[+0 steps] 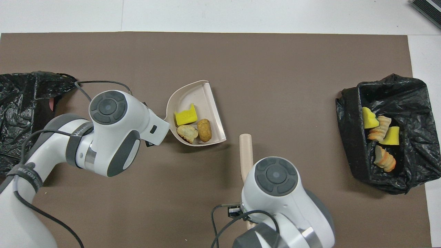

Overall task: Sweep and dump trash in bin
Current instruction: 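Carry the dustpan to the other black bag and tip it with the left gripper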

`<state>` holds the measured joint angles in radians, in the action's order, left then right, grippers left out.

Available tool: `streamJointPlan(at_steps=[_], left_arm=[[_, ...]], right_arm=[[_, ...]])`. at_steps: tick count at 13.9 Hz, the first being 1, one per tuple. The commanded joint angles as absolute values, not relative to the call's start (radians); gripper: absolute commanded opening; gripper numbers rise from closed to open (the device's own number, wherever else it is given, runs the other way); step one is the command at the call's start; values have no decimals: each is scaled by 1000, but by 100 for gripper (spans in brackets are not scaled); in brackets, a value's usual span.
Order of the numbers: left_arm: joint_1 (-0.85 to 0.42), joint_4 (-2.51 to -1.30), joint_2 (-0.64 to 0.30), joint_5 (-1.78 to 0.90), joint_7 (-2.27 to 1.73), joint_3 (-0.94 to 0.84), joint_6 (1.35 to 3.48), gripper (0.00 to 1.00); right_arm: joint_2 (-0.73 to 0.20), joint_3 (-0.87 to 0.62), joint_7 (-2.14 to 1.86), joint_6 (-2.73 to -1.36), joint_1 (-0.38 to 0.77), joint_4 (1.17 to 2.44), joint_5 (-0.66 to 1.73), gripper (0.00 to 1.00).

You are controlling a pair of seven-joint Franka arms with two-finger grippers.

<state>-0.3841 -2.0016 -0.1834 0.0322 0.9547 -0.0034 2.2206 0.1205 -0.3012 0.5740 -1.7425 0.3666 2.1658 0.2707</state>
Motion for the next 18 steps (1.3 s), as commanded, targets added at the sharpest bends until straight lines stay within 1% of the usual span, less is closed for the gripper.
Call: streamJointPlan(at_steps=[1, 3, 8, 10, 12, 14, 16, 17, 18], left_arm=[[-310, -1907, -193, 20, 1092, -11, 2125, 0], [-244, -1853, -193, 20, 1205, -11, 2053, 0], [-117, -1715, -184, 21, 1422, -8, 1876, 0], [-66, -1662, -186, 21, 1500, -9, 1815, 0], [-16, -1637, -187, 23, 1564, -8, 1787, 0], [50, -1634, -187, 23, 1633, -6, 1781, 0], [116, -1634, -186, 26, 1702, -2, 1781, 0], [147, -1634, -186, 32, 1741, 2, 1782, 0], [182, -1634, -186, 34, 1773, 3, 1782, 0]], right_arm=[[149, -304, 675, -1854, 455, 2221, 311, 0], [114, -304, 702, -1906, 520, 2223, 342, 0], [-17, -304, 796, -2080, 652, 2224, 356, 0], [-41, -304, 792, -2109, 676, 2224, 356, 0], [-43, -304, 772, -2109, 676, 2223, 356, 0], [-44, -304, 746, -2109, 677, 2224, 356, 13], [-46, -304, 723, -2109, 675, 2224, 357, 21], [-46, -304, 719, -2109, 673, 2227, 359, 30], [-46, -302, 719, -2109, 673, 2227, 359, 46]])
